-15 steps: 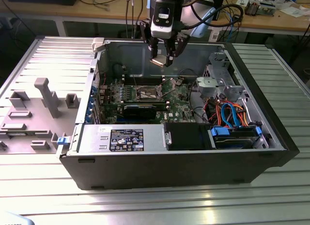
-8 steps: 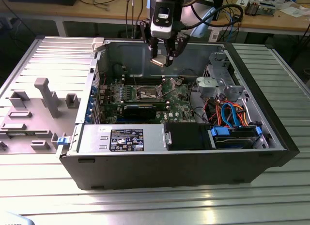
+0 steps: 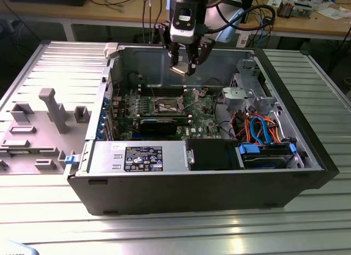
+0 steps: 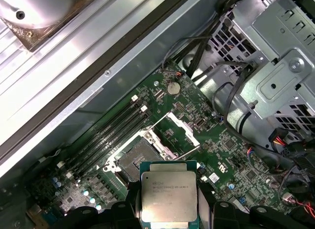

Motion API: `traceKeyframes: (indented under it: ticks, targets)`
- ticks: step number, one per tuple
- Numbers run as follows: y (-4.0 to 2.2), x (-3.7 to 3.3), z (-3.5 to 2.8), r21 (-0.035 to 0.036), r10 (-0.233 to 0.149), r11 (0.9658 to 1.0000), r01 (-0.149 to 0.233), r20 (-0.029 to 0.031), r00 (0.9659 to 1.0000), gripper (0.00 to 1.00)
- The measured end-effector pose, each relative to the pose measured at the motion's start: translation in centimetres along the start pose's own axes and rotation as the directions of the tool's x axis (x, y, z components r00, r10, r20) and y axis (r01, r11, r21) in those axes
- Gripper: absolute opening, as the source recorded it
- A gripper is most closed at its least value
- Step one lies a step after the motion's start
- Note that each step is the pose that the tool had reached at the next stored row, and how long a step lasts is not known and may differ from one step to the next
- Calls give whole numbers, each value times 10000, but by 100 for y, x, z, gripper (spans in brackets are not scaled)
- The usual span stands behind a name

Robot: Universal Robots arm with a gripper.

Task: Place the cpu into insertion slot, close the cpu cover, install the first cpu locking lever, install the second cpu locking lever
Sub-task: 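Place the cpu into insertion slot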

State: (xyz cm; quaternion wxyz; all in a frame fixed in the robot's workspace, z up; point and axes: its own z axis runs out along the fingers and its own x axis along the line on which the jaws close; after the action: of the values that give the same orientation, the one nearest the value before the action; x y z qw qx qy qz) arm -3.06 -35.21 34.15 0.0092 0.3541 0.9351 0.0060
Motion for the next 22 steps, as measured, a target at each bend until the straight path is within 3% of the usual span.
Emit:
traceKeyframes:
  ticks: [22]
  targets:
    - [0, 0, 0, 2, 167, 9999, -167, 3, 9999, 55]
